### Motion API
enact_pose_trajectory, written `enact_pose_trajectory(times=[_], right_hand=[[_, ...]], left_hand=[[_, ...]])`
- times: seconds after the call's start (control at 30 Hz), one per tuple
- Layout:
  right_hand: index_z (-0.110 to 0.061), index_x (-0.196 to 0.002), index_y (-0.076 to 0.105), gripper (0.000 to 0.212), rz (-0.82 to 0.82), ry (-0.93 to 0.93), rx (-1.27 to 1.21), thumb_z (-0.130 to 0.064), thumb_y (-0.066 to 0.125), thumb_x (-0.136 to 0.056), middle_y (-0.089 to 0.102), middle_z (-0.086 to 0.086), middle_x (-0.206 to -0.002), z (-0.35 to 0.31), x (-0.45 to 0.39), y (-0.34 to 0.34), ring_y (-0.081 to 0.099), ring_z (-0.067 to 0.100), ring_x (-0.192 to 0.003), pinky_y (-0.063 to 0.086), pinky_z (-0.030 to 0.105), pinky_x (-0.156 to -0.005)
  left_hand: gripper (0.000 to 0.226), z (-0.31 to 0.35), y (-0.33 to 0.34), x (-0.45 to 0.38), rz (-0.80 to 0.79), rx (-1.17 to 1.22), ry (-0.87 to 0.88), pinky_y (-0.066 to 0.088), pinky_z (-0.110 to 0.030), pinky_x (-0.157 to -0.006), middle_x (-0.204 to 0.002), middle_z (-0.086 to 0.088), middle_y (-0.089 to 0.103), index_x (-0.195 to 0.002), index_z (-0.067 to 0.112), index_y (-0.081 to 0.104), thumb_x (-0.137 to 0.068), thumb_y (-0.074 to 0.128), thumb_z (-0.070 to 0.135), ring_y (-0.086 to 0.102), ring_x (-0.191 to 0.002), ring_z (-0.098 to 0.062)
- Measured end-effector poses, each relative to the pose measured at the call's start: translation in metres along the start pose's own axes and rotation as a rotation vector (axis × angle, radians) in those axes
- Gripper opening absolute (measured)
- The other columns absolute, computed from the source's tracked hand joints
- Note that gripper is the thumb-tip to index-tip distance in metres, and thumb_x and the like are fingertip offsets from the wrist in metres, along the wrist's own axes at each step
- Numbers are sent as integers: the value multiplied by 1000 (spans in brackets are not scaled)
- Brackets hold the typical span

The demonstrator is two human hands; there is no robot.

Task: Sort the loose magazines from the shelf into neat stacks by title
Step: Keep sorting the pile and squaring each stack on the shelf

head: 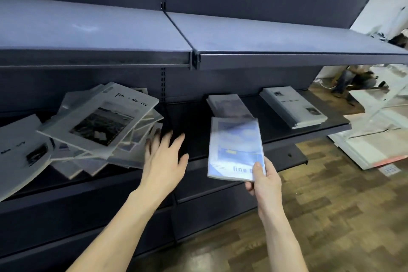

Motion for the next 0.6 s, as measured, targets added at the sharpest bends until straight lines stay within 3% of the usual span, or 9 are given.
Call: enact_pose_trajectory(times=[0.33, 0.6], right_hand=[[-38, -120, 59, 29, -81, 48, -26, -25, 40, -104, 70, 1, -96, 16, -37, -81, 46, 13, -54, 42, 25, -50], [-37, -126, 56, 27, -137, 80, -10, -29, 42, -105, 70, 0, -101, 32, -66, -99, 50, 10, -53, 44, 22, -51]], left_hand=[[54, 82, 48, 4, -21, -55, -33, 2, -48, -120, -158, -7, 26, -149, 26, 37, -97, 50, 35, 2, -150, -27], [54, 106, 65, 3, -33, -76, -89, 1, -47, -121, -158, -8, 26, -149, 25, 36, -98, 49, 36, 1, -150, -26]])
Point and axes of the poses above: each hand's wrist, its own x-axis away from the middle knuckle, its own y-axis out of the palm, z = x × y, the point moved 6 cm from there along -x, towards the middle knuckle
